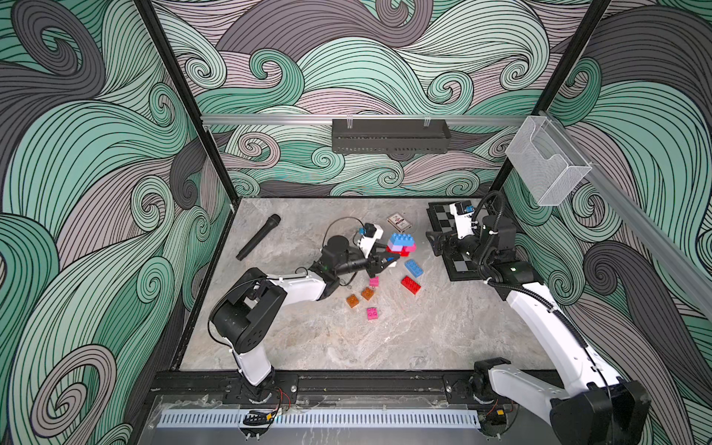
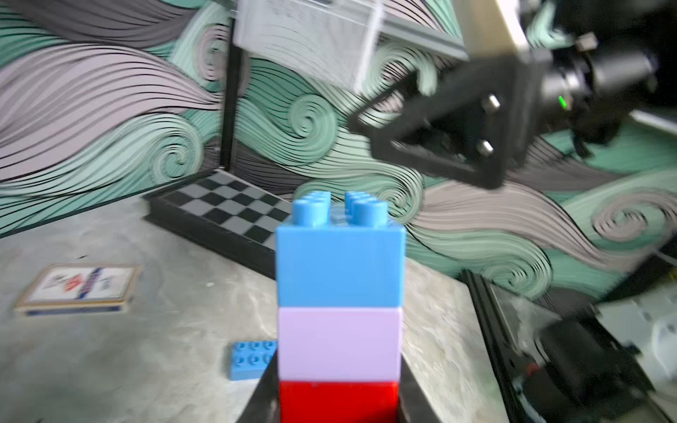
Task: Assemble the letter p with lego
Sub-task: Place the lego brick at the center of the board.
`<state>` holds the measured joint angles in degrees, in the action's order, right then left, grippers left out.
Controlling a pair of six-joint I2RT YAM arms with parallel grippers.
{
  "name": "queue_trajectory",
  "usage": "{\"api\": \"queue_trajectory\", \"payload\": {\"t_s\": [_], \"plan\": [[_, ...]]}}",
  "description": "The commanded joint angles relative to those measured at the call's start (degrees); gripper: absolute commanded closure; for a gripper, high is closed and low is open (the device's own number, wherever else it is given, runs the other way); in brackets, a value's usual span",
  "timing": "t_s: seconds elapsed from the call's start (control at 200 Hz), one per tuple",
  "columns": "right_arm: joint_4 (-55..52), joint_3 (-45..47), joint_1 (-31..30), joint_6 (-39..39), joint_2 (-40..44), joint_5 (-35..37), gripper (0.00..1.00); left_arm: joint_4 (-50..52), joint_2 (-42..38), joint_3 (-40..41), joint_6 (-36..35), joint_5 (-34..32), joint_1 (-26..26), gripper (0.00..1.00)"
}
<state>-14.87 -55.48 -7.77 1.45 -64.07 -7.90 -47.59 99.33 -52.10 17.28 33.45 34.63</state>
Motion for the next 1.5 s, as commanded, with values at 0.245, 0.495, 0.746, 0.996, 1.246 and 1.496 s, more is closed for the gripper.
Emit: {"api": "queue_trajectory", "payload": {"t_s": [0.245,0.495,0.746,0.996,1.246,1.496], "plan": [[-11.29,-4.3,2.23,17.56,-8.75,7.41,0.01,18.92,17.41,-20.44,24.48,4.65,-10.34,0.97],[-14.63,-3.66,2.23,18.54,-10.75,9.5,0.01,19.89,27.91,-27.79,30.63,3.95,-10.53,0.95],[-14.44,-3.98,2.23,19.41,-13.21,6.98,0.01,22.89,31.32,-30.24,33.33,0.59,-10.55,0.9],[-14.65,-4.17,2.23,19.42,-14.46,6.53,0.01,36.13,32.65,-35.25,29.46,-1.29,-10.55,0.79],[-14.9,-4.28,2.23,19.35,-14.59,6.45,0.01,39.34,34.01,-35.64,29.0,-2.75,-10.61,0.58],[-14.78,-4.3,2.23,19.25,-14.9,6.19,0.01,43.01,32.93,-34.81,27.21,-5.2,-10.94,0.01]]}}
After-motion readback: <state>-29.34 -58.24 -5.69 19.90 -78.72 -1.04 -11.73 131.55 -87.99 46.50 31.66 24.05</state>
